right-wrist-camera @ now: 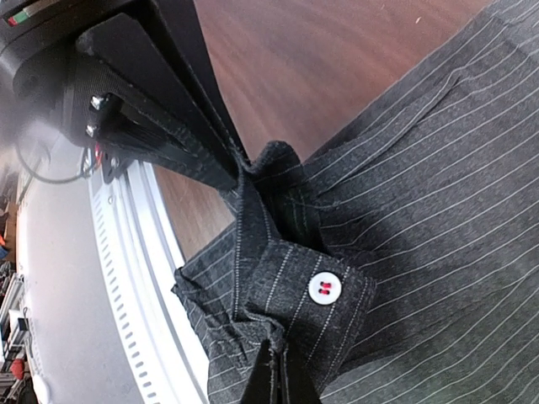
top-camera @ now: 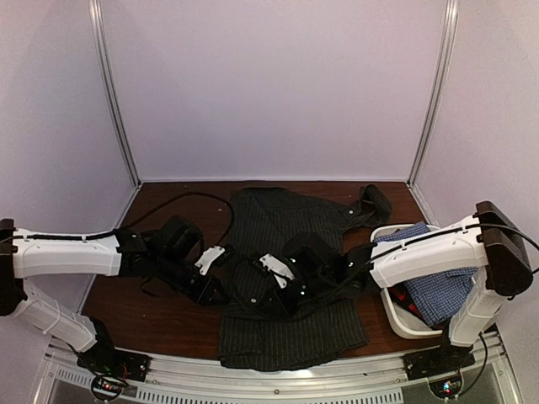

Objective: Fold and stack the long sleeve shirts
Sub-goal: Fold the sleeve at the center of the board.

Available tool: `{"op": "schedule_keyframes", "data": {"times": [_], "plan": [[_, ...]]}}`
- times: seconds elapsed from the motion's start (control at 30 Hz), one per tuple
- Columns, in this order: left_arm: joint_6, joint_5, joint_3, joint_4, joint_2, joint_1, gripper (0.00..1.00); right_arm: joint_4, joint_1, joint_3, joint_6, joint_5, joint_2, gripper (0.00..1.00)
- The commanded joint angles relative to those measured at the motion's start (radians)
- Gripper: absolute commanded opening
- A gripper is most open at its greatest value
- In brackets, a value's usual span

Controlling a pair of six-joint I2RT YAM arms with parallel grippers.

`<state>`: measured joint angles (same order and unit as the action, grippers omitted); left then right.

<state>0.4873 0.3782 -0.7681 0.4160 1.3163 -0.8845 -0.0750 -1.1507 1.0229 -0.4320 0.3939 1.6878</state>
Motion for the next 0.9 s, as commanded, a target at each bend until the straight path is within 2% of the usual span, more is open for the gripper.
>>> {"op": "schedule_keyframes", "data": {"times": [0.0, 0.07, 0.1, 0.17, 0.2, 0.3, 0.37, 0.5, 0.73, 0.87], "plan": [[0.036, 0.031, 0.044, -0.044, -0.012, -0.023, 0.07, 0.02, -0.025, -0.018, -0.016, 0.018, 0.025, 0.0], [0.041, 0.036, 0.055, -0.044, -0.02, -0.026, 0.12, 0.019, -0.034, -0.021, -0.017, 0.028, 0.03, 0.01], [0.042, 0.041, 0.061, -0.044, -0.027, -0.028, 0.18, 0.02, -0.037, -0.022, -0.016, 0.033, 0.032, 0.05], [0.046, 0.046, 0.07, -0.043, -0.046, -0.027, 0.38, 0.015, -0.045, -0.028, -0.017, 0.034, 0.028, 0.09], [0.05, 0.048, 0.076, -0.045, -0.058, -0.028, 0.45, 0.018, -0.046, -0.033, -0.018, 0.035, 0.022, 0.11], [0.076, 0.057, 0.101, -0.076, -0.095, -0.028, 0.51, 0.02, -0.046, -0.044, -0.021, 0.041, -0.001, 0.24], [0.099, 0.06, 0.114, -0.108, -0.111, -0.027, 0.52, 0.015, -0.046, -0.044, -0.017, 0.038, -0.015, 0.3], [0.138, 0.061, 0.13, -0.17, -0.1, -0.026, 0.53, 0.01, -0.046, -0.042, -0.015, 0.04, -0.022, 0.32], [0.2, 0.043, 0.15, -0.223, -0.027, -0.017, 0.46, -0.013, -0.047, -0.04, -0.01, 0.056, -0.061, 0.37], [0.23, 0.07, 0.167, -0.259, 0.014, -0.008, 0.44, -0.014, -0.045, -0.054, -0.018, 0.007, -0.091, 0.39]]}}
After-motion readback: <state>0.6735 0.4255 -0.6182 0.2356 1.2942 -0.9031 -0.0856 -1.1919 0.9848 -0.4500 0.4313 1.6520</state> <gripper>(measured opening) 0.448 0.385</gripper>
